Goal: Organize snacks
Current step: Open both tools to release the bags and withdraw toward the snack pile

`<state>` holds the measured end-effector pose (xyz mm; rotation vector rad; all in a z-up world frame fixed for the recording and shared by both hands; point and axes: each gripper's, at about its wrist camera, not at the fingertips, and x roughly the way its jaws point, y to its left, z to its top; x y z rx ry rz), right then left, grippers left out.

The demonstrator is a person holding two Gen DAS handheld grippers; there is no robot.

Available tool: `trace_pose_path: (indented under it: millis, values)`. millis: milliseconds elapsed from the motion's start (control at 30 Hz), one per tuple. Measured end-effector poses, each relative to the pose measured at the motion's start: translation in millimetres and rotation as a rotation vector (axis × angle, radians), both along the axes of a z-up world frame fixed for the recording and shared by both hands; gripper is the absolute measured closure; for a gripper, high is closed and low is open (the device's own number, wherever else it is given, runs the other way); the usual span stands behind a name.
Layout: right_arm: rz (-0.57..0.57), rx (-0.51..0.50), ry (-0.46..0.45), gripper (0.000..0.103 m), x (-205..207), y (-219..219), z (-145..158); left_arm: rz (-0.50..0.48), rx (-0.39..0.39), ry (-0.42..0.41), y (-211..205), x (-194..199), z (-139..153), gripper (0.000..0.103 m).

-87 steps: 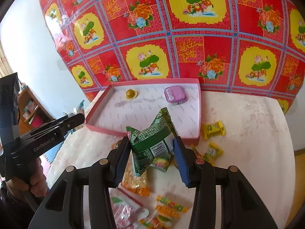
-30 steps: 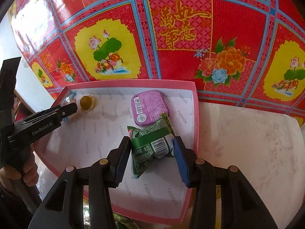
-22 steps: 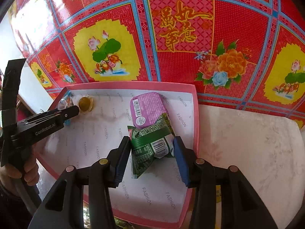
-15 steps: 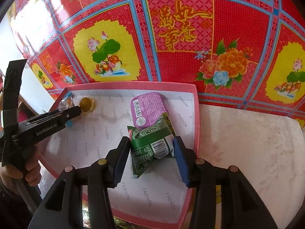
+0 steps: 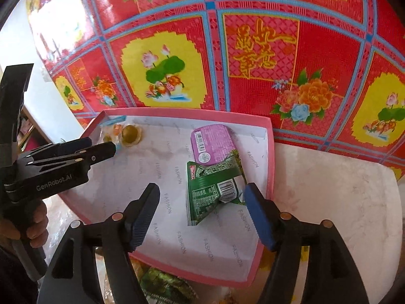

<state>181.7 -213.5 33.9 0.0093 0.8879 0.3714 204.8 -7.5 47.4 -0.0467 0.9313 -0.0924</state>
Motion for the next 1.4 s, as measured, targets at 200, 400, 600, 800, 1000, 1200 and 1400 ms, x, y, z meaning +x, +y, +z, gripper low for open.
trace_pose_path:
  millis: [200, 400, 600, 800, 1000, 1200, 1400]
  values:
    - [0.001, 0.013, -0.011, 0.032, -15.3, -4.5, 11.0, 0.001, -0.027, -0.020, -1.7, -12.4, 16.4, 0.041]
    - [-0.008, 0.036, -0.013, 0.032, -31.9, -13.5, 21.4, 0.019, -0.030, -0.036, -0.5, -27.6, 33.2, 0.041]
    - [-0.001, 0.045, -0.013, 0.032, -48.6, -14.4, 27.9, 0.015, -0.045, -0.044, 0.9, -49.5, 46.4, 0.041]
    - [0.004, 0.059, -0.017, 0.032, -67.2, -15.5, 34.5, 0.017, -0.065, -0.039, -0.4, -69.9, 49.9, 0.041]
    - [0.006, 0.063, -0.015, 0.032, -85.3, -16.6, 38.0, 0.021, -0.073, -0.035, 0.2, -92.3, 52.8, 0.041]
    - [0.005, 0.075, -0.017, 0.032, -103.2, -19.6, 41.2, 0.025, -0.076, -0.025, 0.5, -111.1, 54.3, 0.041]
    - [-0.013, 0.082, -0.013, 0.032, -118.9, -26.5, 41.3, 0.028, -0.071, -0.013, 0.8, -130.6, 52.4, 0.041]
